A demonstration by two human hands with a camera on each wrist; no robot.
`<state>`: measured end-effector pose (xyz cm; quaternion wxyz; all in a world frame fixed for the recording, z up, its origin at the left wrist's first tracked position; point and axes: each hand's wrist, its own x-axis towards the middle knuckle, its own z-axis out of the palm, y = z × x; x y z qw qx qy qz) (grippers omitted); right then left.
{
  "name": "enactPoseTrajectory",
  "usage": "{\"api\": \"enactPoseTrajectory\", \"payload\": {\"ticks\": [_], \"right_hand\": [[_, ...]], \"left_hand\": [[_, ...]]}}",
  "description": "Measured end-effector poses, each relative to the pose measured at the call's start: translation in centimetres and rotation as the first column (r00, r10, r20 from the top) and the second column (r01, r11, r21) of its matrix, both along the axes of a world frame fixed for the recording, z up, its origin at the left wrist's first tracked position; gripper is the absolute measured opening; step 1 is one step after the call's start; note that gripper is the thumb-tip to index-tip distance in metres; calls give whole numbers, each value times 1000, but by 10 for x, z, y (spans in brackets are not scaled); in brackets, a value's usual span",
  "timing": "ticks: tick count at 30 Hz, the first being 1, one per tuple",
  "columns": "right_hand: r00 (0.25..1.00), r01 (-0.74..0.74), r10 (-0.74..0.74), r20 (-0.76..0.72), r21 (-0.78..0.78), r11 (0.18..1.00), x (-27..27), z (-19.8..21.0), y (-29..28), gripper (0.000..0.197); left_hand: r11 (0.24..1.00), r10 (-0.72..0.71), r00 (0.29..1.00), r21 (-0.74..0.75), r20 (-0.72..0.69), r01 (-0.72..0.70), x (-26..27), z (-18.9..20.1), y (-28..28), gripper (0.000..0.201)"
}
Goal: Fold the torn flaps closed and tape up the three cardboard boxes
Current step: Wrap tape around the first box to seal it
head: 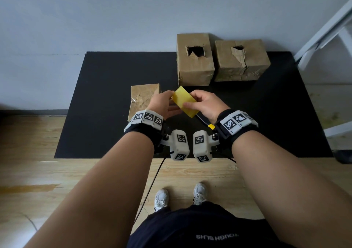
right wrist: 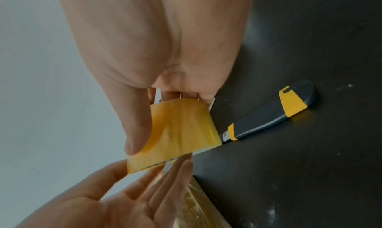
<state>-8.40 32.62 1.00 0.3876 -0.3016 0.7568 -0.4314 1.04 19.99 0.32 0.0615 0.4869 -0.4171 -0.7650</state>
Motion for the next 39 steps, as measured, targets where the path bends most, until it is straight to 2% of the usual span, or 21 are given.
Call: {"api": "enactPoseTrajectory", "payload": {"ticks": [2, 4, 7, 8, 10, 12, 13, 16, 19, 21, 24, 25, 27, 29, 33, 35, 37, 39], "right_hand": [[1000, -5, 5, 9, -5, 1000, -1, -1, 2, 9], [1000, -4, 4, 10, 3, 1000, -3, -1, 4, 10], [1000, -25, 25, 12, 25, 999, -4, 0, 7, 11], [999, -45, 44, 12, 39, 998, -4, 1, 7, 13], [998, -60, 62, -17, 81, 995, -4, 1, 8, 16], [996, 16, -3, -91, 141, 990, -7, -6, 9, 15], [988, 69, -42, -146, 186, 980, -10, -10, 10, 15], [951, 179, -53, -305, 402, 898, -21, -23, 15, 11], [917, 168, 85, -390, 570, 804, -26, -32, 21, 20], [881, 187, 145, -450, 613, 767, -30, -43, 24, 20], [891, 189, 160, -425, 668, 720, -34, -57, 20, 18], [906, 174, 166, -389, 701, 692, -35, -59, 16, 23], [930, 143, 172, -326, 749, 646, -37, -62, 8, 45], [934, 146, 160, -320, 749, 646, -38, -65, 0, 53], [887, 279, 79, -454, 666, 692, -40, -59, -6, 49], [827, 311, 59, -559, 542, 781, -39, -51, -9, 44], [821, 228, 76, -565, 447, 865, -34, -44, -18, 29], [869, 105, 113, -481, 402, 910, -23, -39, -32, 21]], "left_hand": [[997, -51, 999, -54, 18, 52, 2, -5, -4, 32], [976, -126, 991, -175, 46, 132, 4, -11, -9, 28], [900, -200, 966, -360, 163, 247, 4, -17, -9, 14], [852, -203, 952, -438, 229, 287, 4, -20, -10, 16], [705, -217, 903, -581, 370, 408, 5, -25, -9, 19], [549, -218, 856, -666, 469, 505, 8, -27, -6, 23], [497, -208, 842, -687, 498, 529, 11, -26, -5, 25], [394, -152, 820, -727, 553, 563, 18, -26, -1, 29], [320, -95, 830, -773, 550, 548, 24, -32, 1, 31], [291, -63, 833, -788, 550, 542, 28, -36, 0, 32], [265, -14, 814, -783, 581, 563, 35, -39, -2, 32], [258, 8, 806, -780, 591, 570, 38, -40, -2, 33], [250, 56, 795, -779, 604, 575, 44, -42, -3, 37], [264, 88, 789, -778, 608, 570, 49, -45, -5, 40], [330, 138, 792, -782, 595, 529, 56, -44, -9, 45], [364, 163, 780, -772, 604, 521, 61, -42, -12, 48], [444, 167, 749, -727, 641, 523, 68, -40, -16, 52], [537, 130, 714, -654, 688, 532, 75, -41, -20, 55]]}}
